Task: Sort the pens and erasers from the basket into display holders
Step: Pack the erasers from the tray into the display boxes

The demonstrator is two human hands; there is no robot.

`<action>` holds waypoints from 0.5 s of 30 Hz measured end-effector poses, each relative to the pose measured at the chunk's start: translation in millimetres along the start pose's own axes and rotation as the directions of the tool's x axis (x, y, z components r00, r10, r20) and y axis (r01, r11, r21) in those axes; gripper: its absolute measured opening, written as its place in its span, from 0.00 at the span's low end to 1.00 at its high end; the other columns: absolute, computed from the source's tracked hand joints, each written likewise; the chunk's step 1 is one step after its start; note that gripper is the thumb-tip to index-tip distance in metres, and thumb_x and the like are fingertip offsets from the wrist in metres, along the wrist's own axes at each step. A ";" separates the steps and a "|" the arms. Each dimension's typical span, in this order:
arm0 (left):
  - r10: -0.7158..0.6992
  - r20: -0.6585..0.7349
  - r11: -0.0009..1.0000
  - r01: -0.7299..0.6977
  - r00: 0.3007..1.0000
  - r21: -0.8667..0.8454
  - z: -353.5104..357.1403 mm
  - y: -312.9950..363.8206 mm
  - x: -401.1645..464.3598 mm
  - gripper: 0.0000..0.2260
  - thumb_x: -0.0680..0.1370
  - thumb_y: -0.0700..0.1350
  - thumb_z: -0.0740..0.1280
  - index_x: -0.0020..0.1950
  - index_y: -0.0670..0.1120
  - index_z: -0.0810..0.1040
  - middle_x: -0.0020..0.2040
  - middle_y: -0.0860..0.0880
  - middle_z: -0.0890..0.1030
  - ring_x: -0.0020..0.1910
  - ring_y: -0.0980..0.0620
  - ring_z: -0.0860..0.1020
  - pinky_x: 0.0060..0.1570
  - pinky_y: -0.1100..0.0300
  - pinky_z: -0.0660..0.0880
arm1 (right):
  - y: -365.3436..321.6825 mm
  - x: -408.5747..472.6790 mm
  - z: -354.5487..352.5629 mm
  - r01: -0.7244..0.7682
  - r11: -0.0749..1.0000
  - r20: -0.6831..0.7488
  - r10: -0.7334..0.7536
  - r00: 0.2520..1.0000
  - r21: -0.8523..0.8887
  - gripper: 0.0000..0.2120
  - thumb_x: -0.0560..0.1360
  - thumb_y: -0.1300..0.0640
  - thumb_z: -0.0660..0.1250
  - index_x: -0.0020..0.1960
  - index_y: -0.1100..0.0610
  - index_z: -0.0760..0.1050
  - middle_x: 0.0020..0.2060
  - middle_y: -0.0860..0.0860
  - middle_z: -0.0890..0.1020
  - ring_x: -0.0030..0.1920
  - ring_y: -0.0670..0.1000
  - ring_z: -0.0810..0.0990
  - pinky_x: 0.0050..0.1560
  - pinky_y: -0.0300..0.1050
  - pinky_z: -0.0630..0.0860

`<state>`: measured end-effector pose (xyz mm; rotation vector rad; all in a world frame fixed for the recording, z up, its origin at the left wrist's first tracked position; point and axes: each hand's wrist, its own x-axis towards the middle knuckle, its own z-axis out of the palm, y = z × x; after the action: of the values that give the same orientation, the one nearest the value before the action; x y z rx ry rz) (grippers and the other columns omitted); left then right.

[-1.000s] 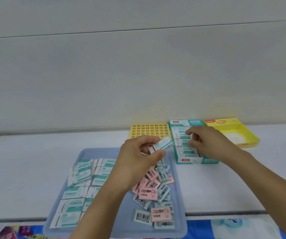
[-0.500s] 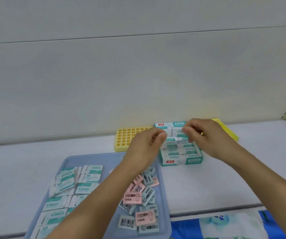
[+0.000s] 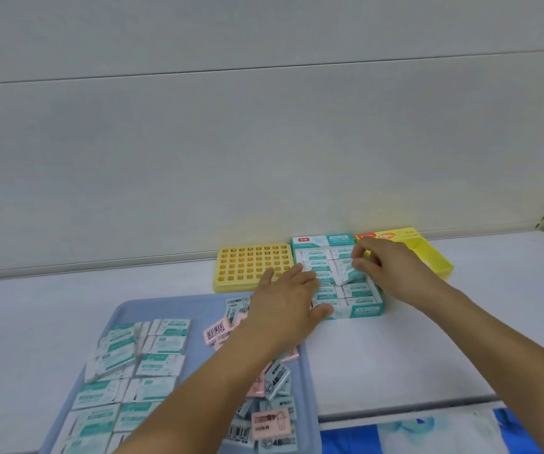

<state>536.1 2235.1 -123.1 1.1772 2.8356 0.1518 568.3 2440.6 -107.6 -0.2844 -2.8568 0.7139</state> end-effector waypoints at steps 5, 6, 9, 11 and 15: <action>-0.020 -0.005 0.997 0.019 1.000 -0.077 4.3 -1.3 1.2 0.26 0.81 0.60 0.55 0.77 0.51 0.61 0.79 0.55 0.58 0.78 0.55 0.50 0.76 0.45 0.47 | -0.8 -6.6 1.6 0.041 0.956 0.092 -0.015 0.996 -0.290 0.07 0.78 0.50 0.66 0.55 0.48 0.78 0.43 0.46 0.71 0.44 0.49 0.71 0.40 0.42 0.64; -0.022 -0.011 0.996 0.021 1.000 -0.082 5.9 -1.3 1.0 0.26 0.81 0.60 0.55 0.78 0.51 0.61 0.79 0.55 0.58 0.78 0.55 0.50 0.76 0.45 0.47 | -3.5 -7.5 1.9 0.028 0.949 0.068 -0.007 0.998 -0.313 0.08 0.78 0.49 0.66 0.55 0.47 0.78 0.44 0.46 0.70 0.44 0.49 0.72 0.40 0.42 0.65; -0.015 -0.026 0.997 0.013 1.000 -0.076 7.8 -1.9 0.8 0.26 0.81 0.60 0.55 0.77 0.51 0.61 0.79 0.55 0.59 0.78 0.55 0.50 0.75 0.45 0.48 | -11.8 -9.3 3.9 0.006 0.917 0.011 -0.001 1.000 -0.400 0.09 0.79 0.48 0.63 0.55 0.44 0.79 0.49 0.47 0.74 0.49 0.51 0.77 0.39 0.43 0.65; 0.000 -0.015 0.997 -0.001 1.000 -0.082 4.5 -2.9 1.0 0.26 0.81 0.60 0.55 0.77 0.51 0.62 0.79 0.54 0.59 0.78 0.55 0.51 0.76 0.46 0.49 | -16.9 -10.6 5.0 -0.002 0.889 0.000 0.003 1.000 -0.457 0.10 0.79 0.47 0.61 0.56 0.45 0.79 0.52 0.49 0.75 0.51 0.52 0.77 0.39 0.43 0.65; 0.012 -0.094 0.980 -0.030 0.996 -0.196 -4.6 -7.2 -13.6 0.25 0.82 0.57 0.58 0.77 0.49 0.62 0.79 0.53 0.59 0.78 0.54 0.53 0.76 0.52 0.50 | -34.0 -19.0 8.1 0.023 0.906 -0.024 -0.037 0.999 -0.423 0.15 0.78 0.45 0.63 0.64 0.45 0.74 0.58 0.50 0.73 0.57 0.52 0.76 0.42 0.44 0.69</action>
<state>540.2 2220.2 -119.0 1.1866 2.8047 0.4891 580.1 2403.3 -100.8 -0.3045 -2.9505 0.0705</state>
